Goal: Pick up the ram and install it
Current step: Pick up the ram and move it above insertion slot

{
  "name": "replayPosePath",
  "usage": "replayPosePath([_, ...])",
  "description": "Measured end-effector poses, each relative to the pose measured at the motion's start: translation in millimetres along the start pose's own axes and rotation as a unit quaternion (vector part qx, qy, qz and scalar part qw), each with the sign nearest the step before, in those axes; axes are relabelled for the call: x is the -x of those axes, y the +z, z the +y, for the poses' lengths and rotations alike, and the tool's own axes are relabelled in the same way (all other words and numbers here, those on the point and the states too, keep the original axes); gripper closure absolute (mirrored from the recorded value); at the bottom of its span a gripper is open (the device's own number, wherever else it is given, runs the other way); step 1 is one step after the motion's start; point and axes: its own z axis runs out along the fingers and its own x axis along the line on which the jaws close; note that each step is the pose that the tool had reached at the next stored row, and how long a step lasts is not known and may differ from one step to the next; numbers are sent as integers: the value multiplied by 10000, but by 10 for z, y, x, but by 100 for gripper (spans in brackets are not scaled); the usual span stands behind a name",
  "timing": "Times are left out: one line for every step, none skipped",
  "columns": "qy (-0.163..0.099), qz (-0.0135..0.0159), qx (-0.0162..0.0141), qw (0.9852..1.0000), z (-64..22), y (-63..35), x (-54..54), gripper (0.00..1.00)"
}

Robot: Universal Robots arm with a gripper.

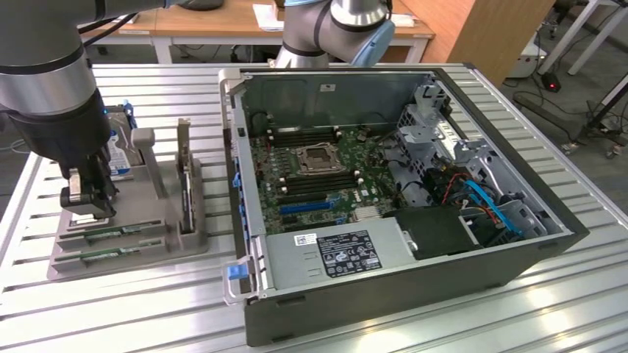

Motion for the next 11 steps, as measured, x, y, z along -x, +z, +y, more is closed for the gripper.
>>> replayPosePath([0, 0, 0, 10000, 0, 0, 0, 59])
replayPosePath([0, 0, 0, 10000, 0, 0, 0, 59])
replayPosePath([0, 0, 0, 10000, 0, 0, 0, 59])
replayPosePath([0, 0, 0, 10000, 0, 0, 0, 59])
replayPosePath([0, 0, 0, 10000, 0, 0, 0, 59])
replayPosePath([0, 0, 0, 10000, 0, 0, 0, 59])
replayPosePath([0, 0, -1, 10000, 0, 3, 0, 59])
replayPosePath([0, -2, -3, 10000, -1, 12, 0, 59])
replayPosePath([0, -1, -1, 10000, -1, 20, -1, 59])
replayPosePath([0, 0, 0, 10000, 0, 31, -2, 59])
replayPosePath([0, -1, -1, 10000, 0, 44, -3, 59])
